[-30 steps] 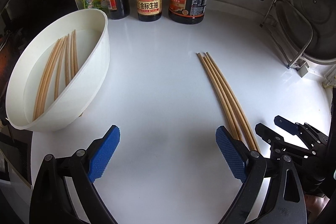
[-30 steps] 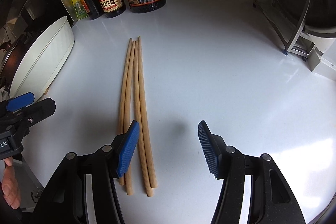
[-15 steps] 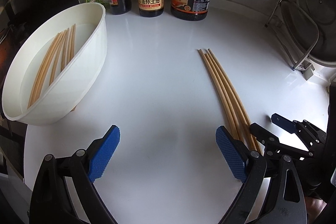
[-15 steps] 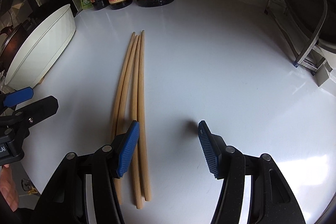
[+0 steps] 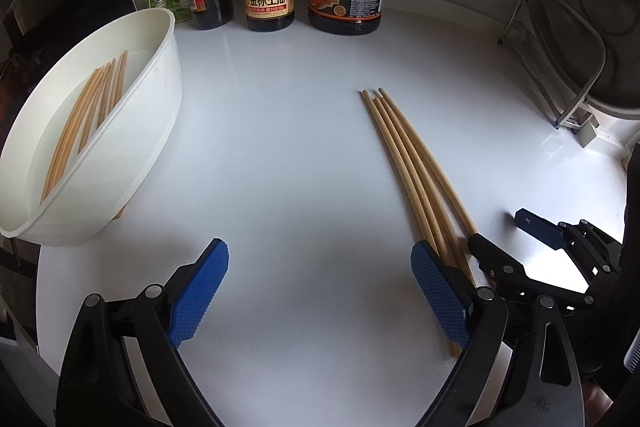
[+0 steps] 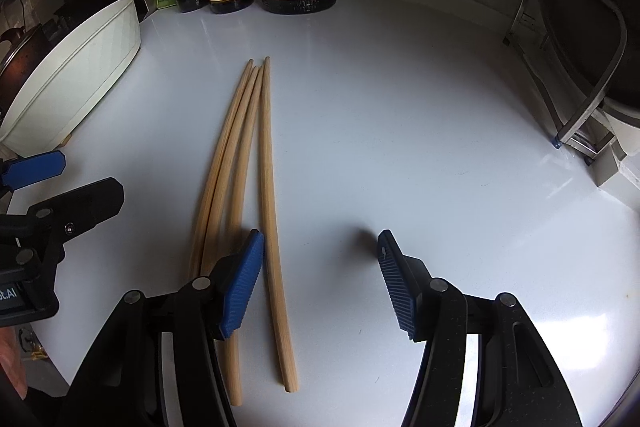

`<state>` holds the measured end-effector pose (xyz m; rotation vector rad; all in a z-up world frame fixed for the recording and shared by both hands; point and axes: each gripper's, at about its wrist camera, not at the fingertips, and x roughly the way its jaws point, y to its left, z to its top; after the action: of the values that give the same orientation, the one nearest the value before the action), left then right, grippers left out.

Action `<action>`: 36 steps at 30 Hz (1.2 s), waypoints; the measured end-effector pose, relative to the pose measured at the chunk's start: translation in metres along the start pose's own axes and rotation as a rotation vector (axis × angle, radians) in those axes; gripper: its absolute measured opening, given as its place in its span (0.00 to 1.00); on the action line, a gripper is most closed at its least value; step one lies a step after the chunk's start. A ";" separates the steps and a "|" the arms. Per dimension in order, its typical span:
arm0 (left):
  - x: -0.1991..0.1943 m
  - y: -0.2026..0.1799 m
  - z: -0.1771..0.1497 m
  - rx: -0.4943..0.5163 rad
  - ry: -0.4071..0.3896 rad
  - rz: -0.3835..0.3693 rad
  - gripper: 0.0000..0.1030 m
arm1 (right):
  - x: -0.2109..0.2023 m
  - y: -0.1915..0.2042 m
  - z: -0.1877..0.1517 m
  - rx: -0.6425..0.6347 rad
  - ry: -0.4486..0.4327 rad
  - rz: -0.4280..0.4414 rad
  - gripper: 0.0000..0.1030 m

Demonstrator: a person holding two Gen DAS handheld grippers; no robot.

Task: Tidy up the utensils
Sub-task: 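Push the left tool's fingers into the chopstick pile to separate one chopstick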

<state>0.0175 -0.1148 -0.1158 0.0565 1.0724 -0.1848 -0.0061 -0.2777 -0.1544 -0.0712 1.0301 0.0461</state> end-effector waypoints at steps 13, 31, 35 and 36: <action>0.013 -0.023 -0.002 0.026 0.017 -0.030 0.88 | -0.013 -0.029 -0.007 0.052 -0.029 -0.002 0.54; 0.028 -0.025 -0.011 0.038 0.059 -0.007 0.88 | -0.009 -0.035 -0.015 0.085 -0.020 -0.014 0.54; 0.027 -0.026 -0.009 0.036 0.056 -0.007 0.88 | -0.009 -0.036 -0.012 0.088 -0.020 -0.012 0.54; 0.027 -0.027 -0.008 0.037 0.053 -0.007 0.88 | -0.009 -0.036 -0.012 0.088 -0.021 -0.012 0.54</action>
<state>0.0182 -0.1433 -0.1425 0.0915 1.1226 -0.2107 -0.0181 -0.3146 -0.1513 0.0030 1.0091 -0.0091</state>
